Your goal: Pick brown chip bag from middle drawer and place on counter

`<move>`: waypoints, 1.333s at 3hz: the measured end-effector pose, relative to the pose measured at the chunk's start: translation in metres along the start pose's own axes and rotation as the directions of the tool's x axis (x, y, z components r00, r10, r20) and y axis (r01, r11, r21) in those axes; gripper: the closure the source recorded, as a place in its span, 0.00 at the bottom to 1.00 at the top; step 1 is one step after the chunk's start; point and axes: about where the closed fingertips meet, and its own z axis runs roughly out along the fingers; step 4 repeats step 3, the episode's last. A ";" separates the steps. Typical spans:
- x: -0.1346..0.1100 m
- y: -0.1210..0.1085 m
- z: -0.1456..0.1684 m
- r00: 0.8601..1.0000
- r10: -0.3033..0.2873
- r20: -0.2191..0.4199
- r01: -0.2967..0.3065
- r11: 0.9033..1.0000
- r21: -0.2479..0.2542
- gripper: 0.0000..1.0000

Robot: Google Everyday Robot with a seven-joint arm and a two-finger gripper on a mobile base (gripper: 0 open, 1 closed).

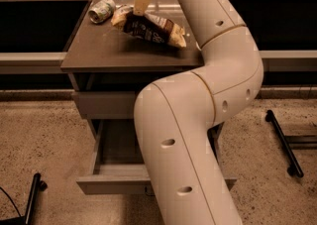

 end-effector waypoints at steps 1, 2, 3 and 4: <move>0.003 0.011 -0.008 0.994 0.004 0.111 0.000 0.999 -0.042 0.00; 0.014 0.004 -0.041 0.976 -0.031 0.217 0.031 1.000 0.002 0.00; 0.014 0.005 -0.037 0.975 -0.040 0.218 0.041 0.999 0.000 0.00; 0.014 0.005 -0.037 0.975 -0.040 0.218 0.041 0.999 0.000 0.00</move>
Offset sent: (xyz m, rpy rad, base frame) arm -0.0550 -0.0687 0.0761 0.2540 -0.1759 0.2333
